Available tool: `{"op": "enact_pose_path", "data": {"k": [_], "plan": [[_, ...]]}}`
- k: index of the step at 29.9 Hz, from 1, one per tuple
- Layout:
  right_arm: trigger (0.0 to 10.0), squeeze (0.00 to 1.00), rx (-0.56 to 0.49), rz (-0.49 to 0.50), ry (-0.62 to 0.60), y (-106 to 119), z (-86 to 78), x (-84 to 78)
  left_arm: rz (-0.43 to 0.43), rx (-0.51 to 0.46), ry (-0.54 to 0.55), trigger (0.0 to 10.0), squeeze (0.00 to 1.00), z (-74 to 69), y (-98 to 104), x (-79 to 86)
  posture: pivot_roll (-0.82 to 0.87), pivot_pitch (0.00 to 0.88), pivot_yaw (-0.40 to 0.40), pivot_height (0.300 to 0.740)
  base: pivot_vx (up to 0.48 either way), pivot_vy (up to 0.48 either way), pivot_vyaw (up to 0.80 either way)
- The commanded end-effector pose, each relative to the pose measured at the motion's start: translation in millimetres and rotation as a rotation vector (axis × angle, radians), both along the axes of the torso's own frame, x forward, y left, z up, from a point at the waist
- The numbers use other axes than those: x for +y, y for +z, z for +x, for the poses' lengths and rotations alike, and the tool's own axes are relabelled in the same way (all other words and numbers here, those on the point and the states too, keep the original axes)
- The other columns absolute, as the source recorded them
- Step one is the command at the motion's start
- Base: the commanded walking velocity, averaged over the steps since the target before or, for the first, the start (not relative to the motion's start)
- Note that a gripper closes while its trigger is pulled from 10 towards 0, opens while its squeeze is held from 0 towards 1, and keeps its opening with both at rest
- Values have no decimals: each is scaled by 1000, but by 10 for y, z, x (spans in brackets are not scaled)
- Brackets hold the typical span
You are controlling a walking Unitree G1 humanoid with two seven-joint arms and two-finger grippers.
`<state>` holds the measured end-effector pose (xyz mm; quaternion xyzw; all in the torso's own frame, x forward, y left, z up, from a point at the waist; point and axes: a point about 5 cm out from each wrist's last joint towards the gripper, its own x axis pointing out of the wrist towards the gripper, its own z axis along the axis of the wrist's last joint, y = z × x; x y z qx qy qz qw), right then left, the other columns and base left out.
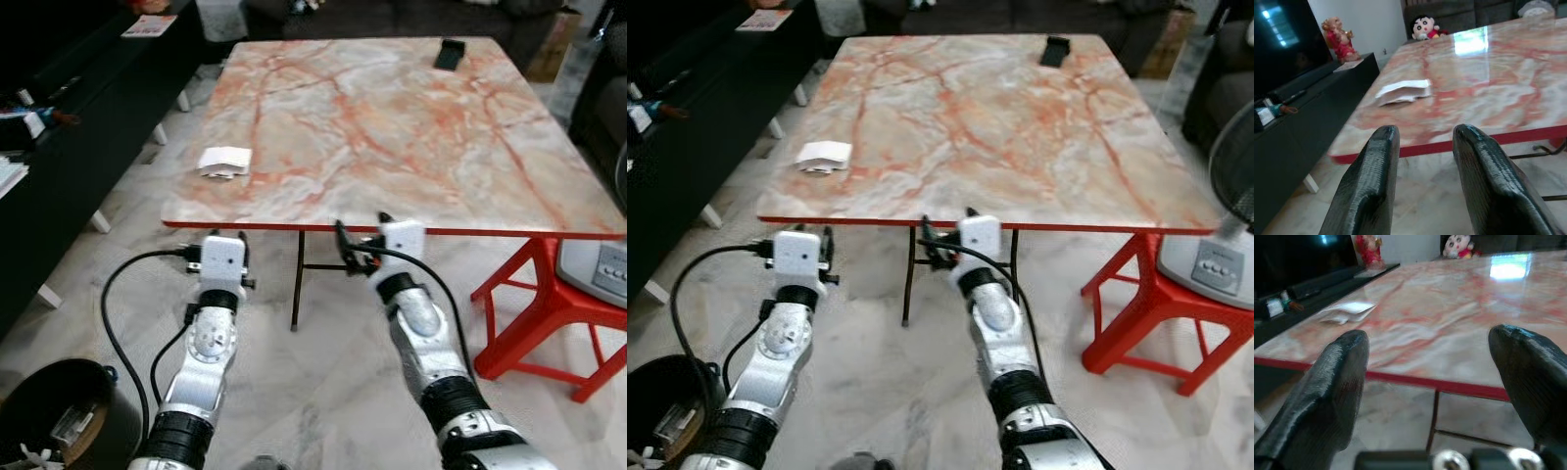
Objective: Picking trash to rubbish bin
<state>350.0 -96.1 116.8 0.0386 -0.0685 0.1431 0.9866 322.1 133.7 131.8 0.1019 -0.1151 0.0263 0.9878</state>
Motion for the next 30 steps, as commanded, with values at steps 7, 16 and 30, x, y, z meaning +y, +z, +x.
{"op": "enact_pose_path", "data": {"k": [7, 16, 30], "plan": [[10000, 0, -26, 24, 41, 59, -11, 102, 1, -3, -14, 10000, 0, -35, -5, -23, 99, 75, 21, 740, 0, 0, 0], [10000, 0, -31, -8, 39, 74, 1, 124, -18, -7, -18, 10000, 0, 12, 49, -71, 109, 78, 16, 740, 0, 0, 0], [10000, 0, -15, 3, 25, 47, -3, 107, -12, 1, 17, 10000, 0, 6, 55, 33, 116, 88, 18, 740, 0, 0, 221]]}}
